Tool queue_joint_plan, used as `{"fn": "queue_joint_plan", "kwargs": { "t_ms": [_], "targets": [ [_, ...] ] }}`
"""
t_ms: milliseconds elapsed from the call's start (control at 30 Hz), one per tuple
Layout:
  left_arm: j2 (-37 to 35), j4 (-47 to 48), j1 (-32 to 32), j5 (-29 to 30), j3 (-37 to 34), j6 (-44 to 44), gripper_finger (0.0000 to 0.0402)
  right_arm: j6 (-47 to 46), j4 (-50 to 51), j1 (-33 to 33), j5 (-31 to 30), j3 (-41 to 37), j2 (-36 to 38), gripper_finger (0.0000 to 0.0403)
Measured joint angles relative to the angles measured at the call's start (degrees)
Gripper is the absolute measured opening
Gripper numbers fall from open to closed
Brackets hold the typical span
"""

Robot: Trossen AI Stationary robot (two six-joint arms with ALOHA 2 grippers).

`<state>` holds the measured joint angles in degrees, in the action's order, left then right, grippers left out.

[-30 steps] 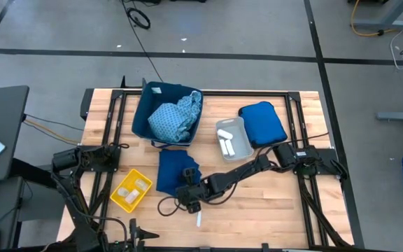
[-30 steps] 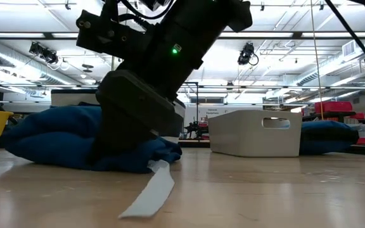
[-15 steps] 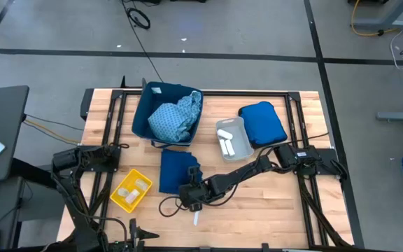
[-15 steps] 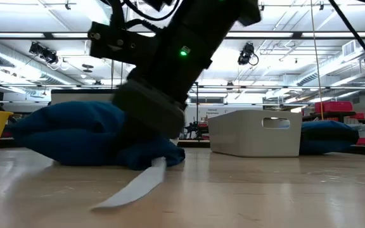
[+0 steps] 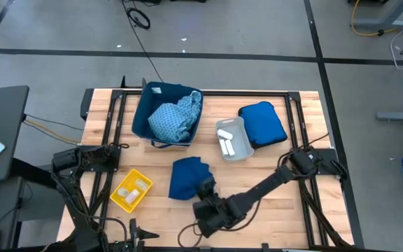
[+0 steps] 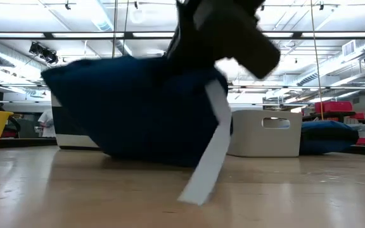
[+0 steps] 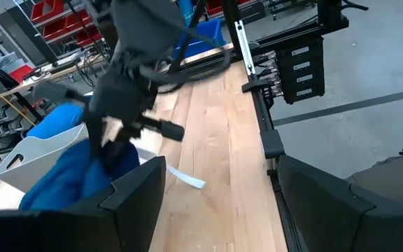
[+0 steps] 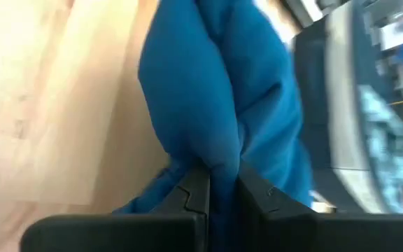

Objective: Pick & place medical supplies in basket/bin
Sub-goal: Put the blue patient gown into the blue bin

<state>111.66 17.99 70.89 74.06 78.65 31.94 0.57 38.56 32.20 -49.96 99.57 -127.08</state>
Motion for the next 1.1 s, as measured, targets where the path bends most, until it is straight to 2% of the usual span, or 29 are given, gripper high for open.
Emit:
{"fn": "queue_joint_plan", "kwargs": {
  "t_ms": [400, 533, 700, 800, 967, 1100],
  "targets": [
    [0.02, 0.0, -0.02, 0.0, 0.0, 0.76, 0.0279, 9.63, -1.72, 0.4, -13.82, 0.09, 6.53, 0.003],
    [0.0, -0.01, -0.02, 0.0, 0.0, 0.98, 0.0279, 19.38, -7.08, -0.24, -19.98, 0.13, 8.65, 0.003],
    [0.02, 0.02, -0.02, -0.2, 0.0, 1.06, 0.0279, 37.06, -20.73, -0.82, -24.33, 0.23, 11.22, 0.003],
    [0.0, 0.12, -0.04, -0.2, -0.02, 1.16, 0.0279, 45.5, -28.22, -2.54, -22.86, 0.34, 12.55, 0.003],
    [0.01, 0.28, -0.04, -0.2, -0.02, 1.57, 0.0279, 50.58, -33.78, -9.37, -12.24, 0.35, 13.24, 0.003],
    [0.0, 0.4, -0.04, -0.2, -0.02, 1.6, 0.0279, 54.59, -35.67, -16.05, -5.98, 0.33, 13.26, 0.003]
  ]
}}
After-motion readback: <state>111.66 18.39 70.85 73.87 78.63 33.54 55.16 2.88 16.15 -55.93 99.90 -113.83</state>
